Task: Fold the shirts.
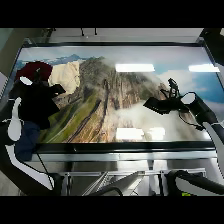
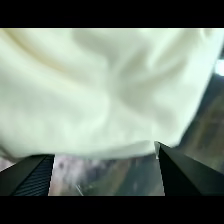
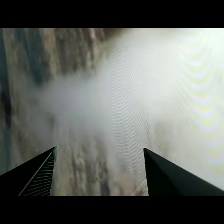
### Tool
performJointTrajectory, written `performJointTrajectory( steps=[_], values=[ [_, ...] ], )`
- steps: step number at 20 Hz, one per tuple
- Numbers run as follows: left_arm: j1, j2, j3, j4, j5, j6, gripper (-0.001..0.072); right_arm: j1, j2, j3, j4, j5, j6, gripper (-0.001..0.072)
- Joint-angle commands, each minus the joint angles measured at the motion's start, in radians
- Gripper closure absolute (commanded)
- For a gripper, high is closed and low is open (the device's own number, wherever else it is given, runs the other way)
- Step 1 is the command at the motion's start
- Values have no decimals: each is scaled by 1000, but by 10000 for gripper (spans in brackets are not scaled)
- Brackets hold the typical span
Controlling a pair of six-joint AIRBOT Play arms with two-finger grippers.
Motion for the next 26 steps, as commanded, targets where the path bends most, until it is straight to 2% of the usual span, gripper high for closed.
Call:
performJointTrajectory(
  steps=[1, 3, 4, 5, 7, 8, 9, 11, 13, 16, 19, 23, 24, 25, 26],
  values=[
    [-20, -113, 148, 29, 22, -41, 20, -1, -7, 0, 0, -15, -1, 109],
    [-53, -155, 195, 134, 5, -93, 21, -1, -7, 0, 0, -15, -1, 109],
    [-78, -170, 209, 195, -6, -107, 87, -1, -7, 0, 0, -14, -1, 109],
    [-100, -179, 222, 243, -19, -113, 242, -1, -7, 0, 0, -14, -1, 109],
    [-134, -182, 271, 269, -74, -112, 699, -1, -5, 0, 0, -10, -1, 112],
    [-151, -182, 314, 256, -108, -111, 691, -1, -2, 0, 0, -9, -1, 151],
    [-168, -182, 365, 230, -149, -111, 691, -1, -1, 0, 0, -9, -1, 256],
    [-209, -175, 477, 126, -262, -100, 692, -1, 6, 0, 0, -2, -5, 510],
    [-267, -105, 471, -61, -342, -20, 692, -6, 23, 0, -1, 13, -55, 690],
    [-380, 62, 297, -275, -356, 82, 692, -53, 72, 0, 0, 36, -81, 689],
    [-524, 186, 92, -260, -383, 81, 691, -134, 130, 0, -6, 140, -95, 690],
    [-706, 254, -154, -265, -297, 74, 688, -175, 161, -2, -54, 266, -98, 690],
    [-737, 256, -178, -265, -296, 72, 572, -175, 160, -2, -52, 286, -98, 690],
    [-763, 256, -187, -261, -304, 63, 97, -175, 160, -2, -45, 300, -98, 689],
    [-772, 256, -187, -262, -320, 35, 10, -175, 160, -2, -35, 305, -93, 656]
  ],
)
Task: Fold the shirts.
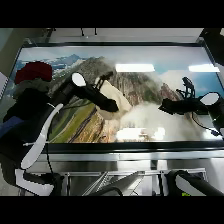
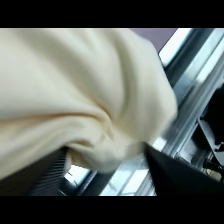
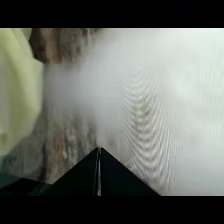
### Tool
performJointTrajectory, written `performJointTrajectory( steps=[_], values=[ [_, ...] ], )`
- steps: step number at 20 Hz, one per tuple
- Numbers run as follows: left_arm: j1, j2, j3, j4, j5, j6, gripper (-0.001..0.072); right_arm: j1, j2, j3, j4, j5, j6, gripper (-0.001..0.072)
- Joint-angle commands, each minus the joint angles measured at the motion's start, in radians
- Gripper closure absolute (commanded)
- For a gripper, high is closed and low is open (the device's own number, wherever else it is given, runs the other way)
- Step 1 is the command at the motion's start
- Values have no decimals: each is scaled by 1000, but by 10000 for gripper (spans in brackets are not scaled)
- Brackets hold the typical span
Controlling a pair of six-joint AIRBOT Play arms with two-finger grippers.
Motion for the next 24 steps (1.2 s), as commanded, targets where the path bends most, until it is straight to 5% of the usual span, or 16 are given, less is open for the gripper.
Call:
performJointTrajectory(
  steps=[1, 2, 3, 8, 12, 14, 15, 19, 21, 23, 24],
  values=[
    [-77, 22, -60, -3, -26, -38, 10, -11, 9, 0, 10, 65, 6, 435],
    [-65, 23, -43, 28, -58, -48, 10, -11, 6, 0, 20, 64, 6, 147],
    [-43, 23, -25, 77, -97, -69, 10, -11, 1, 0, 30, 64, 6, 69],
    [105, 49, -152, 241, -64, -128, 10, 9, -86, -43, 55, -13, -10, 69],
    [180, 47, -327, 209, 71, -108, 10, 67, -246, -35, 300, -123, -280, 71],
    [182, 46, -387, 71, 157, -18, 10, 98, -357, 18, 420, -169, -418, 252],
    [175, 45, -410, -5, 203, 23, 11, 116, -424, 61, 455, -169, -464, 270],
    [124, 45, -440, -66, 379, 53, 11, 214, -672, 258, 496, -163, -500, 254],
    [97, 45, -439, -82, 475, 57, 11, 263, -748, 343, 496, -144, -499, 135],
    [77, 42, -439, -87, 531, 60, 14, 294, -778, 394, 496, -142, -499, 136],
    [72, 39, -439, -95, 550, 60, 145, 299, -780, 409, 496, -142, -499, 136]
  ],
)
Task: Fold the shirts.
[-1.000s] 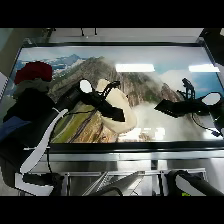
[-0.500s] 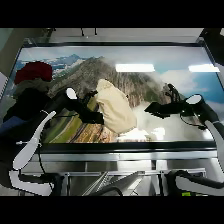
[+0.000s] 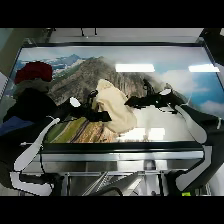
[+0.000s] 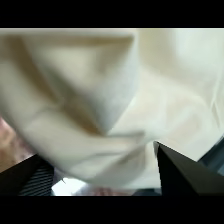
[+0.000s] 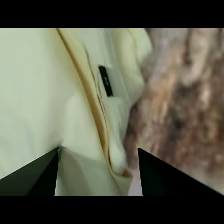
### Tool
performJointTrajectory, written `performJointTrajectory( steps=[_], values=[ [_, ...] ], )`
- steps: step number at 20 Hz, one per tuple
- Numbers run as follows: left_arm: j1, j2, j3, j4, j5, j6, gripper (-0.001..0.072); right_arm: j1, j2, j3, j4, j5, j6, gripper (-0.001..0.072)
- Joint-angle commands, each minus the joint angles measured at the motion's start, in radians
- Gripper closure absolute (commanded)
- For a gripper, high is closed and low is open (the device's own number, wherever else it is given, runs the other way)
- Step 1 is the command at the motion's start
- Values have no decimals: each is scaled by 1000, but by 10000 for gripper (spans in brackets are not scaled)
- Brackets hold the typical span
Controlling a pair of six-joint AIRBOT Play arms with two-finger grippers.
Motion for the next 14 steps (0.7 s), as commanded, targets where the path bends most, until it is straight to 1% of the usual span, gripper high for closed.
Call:
performJointTrajectory(
  steps=[1, 2, 3, 4, 5, 6, 7, 10, 12, 14],
  values=[
    [-23, -7, -5, -36, 125, 17, 316, 44, -64, 87, 7, -5, -19, 136],
    [-23, -11, -5, -36, 123, 23, 507, 43, -64, 97, 22, -6, -19, 138],
    [-18, -11, -5, -35, 112, 24, 657, 40, -64, 111, 24, -5, -19, 144],
    [-10, -5, -5, -37, 87, 26, 690, 40, -64, 124, 24, -5, -19, 308],
    [1, 7, -5, -37, 66, 27, 690, 40, -64, 137, 24, -1, -21, 570],
    [13, 26, -5, -37, 46, 27, 691, 39, -63, 149, 24, 14, -29, 654],
    [26, 50, -5, -36, 30, 28, 691, 37, -53, 159, 24, 39, -35, 690],
    [98, 182, 5, -36, -20, 29, 691, 17, 32, 182, 24, 122, -47, 690],
    [146, 290, 59, -36, -88, 29, 691, -16, 133, 228, 24, 236, -42, 690],
    [169, 388, 151, -36, -169, 26, 691, -36, 262, 274, 24, 321, -30, 690]
  ],
)
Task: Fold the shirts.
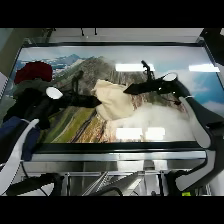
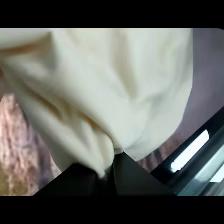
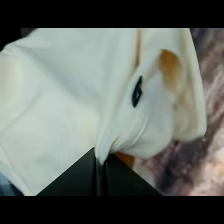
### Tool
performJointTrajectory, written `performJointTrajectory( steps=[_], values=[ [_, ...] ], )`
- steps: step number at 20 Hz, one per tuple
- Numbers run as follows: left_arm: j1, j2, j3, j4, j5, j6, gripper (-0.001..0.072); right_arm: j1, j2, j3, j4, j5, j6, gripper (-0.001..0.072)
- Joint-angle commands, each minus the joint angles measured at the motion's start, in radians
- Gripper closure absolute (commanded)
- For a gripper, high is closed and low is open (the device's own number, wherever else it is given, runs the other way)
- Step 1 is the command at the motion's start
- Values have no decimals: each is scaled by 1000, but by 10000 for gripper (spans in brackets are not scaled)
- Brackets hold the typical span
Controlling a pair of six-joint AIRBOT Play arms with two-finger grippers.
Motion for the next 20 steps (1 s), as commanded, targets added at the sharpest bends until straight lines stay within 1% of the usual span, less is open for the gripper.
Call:
performJointTrajectory(
  steps=[1, 3, 5, 8, 10, 12, 13, 14, 17, 19, 20],
  values=[
    [47, 169, 139, -3, -159, -17, 691, -26, 218, 69, 7, 166, 10, 690],
    [29, 245, 245, -2, -250, -62, 691, -24, 393, 71, 6, 176, 12, 690],
    [3, 315, 341, -2, -307, -95, 691, -26, 561, 71, -2, 153, 11, 690],
    [-31, 438, 473, 2, -312, -145, 691, -26, 780, 74, -84, 62, 4, 690],
    [-46, 492, 541, 62, -320, -185, 691, -26, 871, 74, -191, 16, 5, 690],
    [-64, 518, 555, 197, -352, -264, 691, -26, 874, 70, -241, 50, 40, 690],
    [-74, 519, 526, 253, -378, -301, 691, -26, 850, 53, -242, 83, 66, 690],
    [-85, 513, 471, 275, -395, -319, 690, -26, 814, 14, -239, 109, 97, 690],
    [-117, 443, 241, 277, -399, -311, 691, -25, 700, -200, -207, 108, 107, 690],
    [-121, 332, 110, 276, -349, -251, 691, -24, 597, -348, -204, 75, 103, 689],
    [-117, 261, 71, 278, -315, -206, 691, -25, 539, -411, -204, 38, 82, 689]
  ],
)
